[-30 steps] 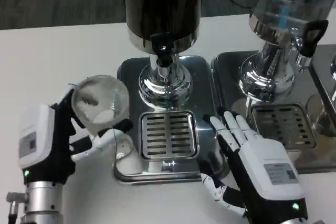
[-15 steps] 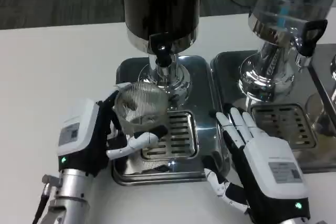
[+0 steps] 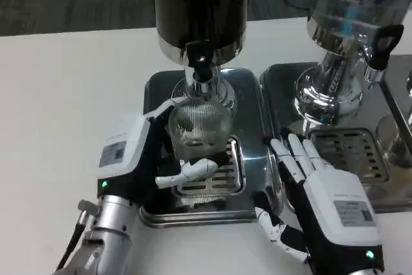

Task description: Grasp the cup under the faucet to collect the drink, then remove the cup.

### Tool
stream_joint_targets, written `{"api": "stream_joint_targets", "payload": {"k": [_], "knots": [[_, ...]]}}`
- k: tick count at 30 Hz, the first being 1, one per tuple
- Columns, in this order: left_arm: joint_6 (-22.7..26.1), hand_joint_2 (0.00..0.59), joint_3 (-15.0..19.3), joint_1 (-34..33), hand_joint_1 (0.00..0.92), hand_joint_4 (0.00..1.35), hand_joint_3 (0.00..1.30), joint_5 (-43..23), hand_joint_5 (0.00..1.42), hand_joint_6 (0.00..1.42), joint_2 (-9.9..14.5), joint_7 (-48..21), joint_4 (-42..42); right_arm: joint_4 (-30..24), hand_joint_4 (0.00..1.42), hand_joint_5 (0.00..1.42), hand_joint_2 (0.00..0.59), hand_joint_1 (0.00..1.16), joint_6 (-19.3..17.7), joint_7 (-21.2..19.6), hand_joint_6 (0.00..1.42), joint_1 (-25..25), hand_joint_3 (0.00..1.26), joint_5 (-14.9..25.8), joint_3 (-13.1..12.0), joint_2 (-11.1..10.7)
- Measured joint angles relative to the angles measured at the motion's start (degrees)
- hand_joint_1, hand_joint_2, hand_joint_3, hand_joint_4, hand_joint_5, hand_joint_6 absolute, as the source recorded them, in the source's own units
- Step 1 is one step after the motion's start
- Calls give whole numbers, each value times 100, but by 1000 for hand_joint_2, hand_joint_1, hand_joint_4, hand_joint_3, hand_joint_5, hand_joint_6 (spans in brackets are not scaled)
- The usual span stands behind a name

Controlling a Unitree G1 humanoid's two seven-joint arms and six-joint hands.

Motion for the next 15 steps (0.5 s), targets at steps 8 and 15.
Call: {"api": "stream_joint_targets", "payload": {"k": [8,15], "knots": [[3,73,-32,-23,170,396,224,-54,627,786,-22,-71,79,0,1,28,456,477,0,0,167,11,96,20,4,3],[104,36,-31,29,91,278,169,-22,520,661,-10,-43,-13,7,1,28,456,477,-1,1,166,4,96,99,36,-8]]}}
